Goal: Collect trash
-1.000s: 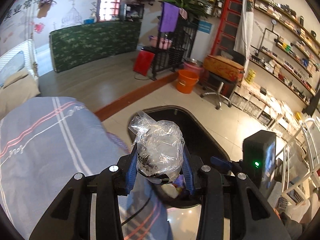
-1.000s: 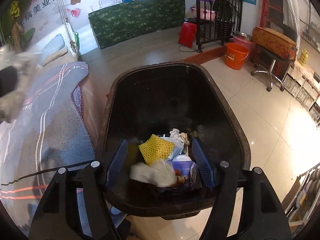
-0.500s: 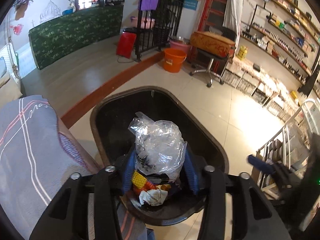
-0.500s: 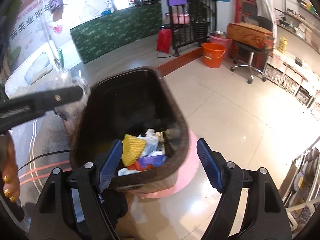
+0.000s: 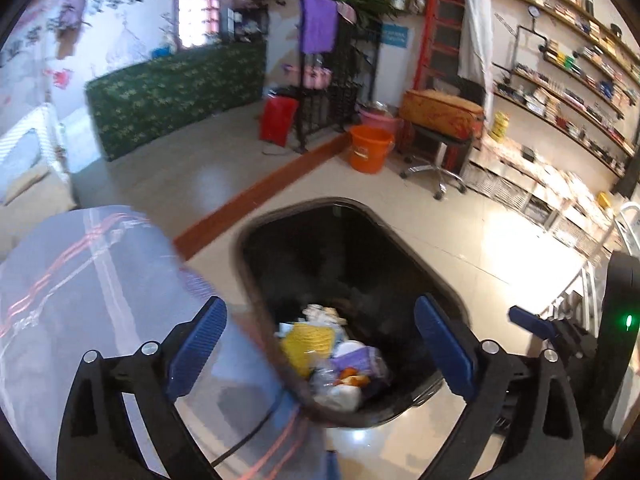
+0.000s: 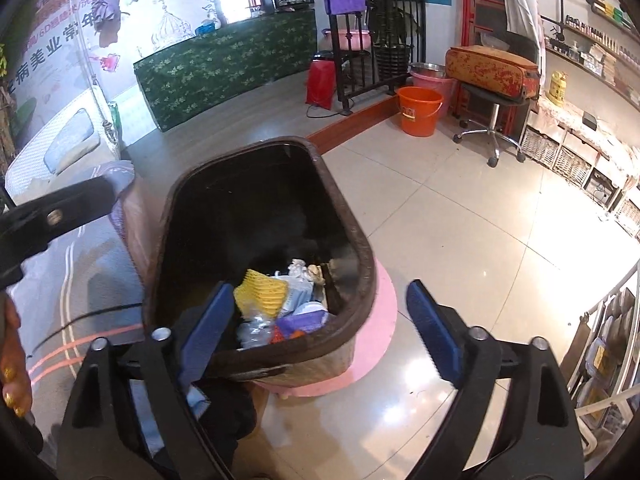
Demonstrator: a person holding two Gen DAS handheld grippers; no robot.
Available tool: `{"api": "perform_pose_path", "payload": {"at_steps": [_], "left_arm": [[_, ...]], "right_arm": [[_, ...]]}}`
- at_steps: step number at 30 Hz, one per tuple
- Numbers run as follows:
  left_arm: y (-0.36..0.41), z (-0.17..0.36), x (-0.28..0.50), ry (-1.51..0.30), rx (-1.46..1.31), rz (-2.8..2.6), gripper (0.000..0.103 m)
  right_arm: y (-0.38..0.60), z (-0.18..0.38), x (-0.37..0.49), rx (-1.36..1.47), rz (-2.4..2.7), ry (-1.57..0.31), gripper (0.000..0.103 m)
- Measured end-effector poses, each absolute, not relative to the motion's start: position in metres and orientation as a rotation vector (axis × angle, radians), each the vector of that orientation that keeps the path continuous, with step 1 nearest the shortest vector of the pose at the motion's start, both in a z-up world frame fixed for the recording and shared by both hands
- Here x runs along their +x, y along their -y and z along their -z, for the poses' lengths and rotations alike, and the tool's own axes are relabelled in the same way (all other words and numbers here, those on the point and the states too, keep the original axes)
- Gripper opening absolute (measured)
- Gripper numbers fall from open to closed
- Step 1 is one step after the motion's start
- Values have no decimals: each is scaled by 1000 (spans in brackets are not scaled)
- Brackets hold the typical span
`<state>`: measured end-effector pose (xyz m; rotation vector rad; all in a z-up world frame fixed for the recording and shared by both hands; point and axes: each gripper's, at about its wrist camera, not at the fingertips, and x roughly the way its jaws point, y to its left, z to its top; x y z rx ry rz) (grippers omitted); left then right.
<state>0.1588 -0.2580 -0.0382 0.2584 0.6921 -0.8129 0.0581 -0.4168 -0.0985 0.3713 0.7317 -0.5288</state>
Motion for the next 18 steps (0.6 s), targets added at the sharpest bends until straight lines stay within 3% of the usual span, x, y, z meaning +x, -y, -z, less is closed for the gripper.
{"api": "perform_pose_path", "payload": {"at_steps": [3,18], "left_arm": [[224,33,153,-648,226,743,97],[58,10,108,-480,77,347,97]], "right_arm": [[398,88,62,343,531,-701,97],[241,36,66,121,390,-434,97]]}}
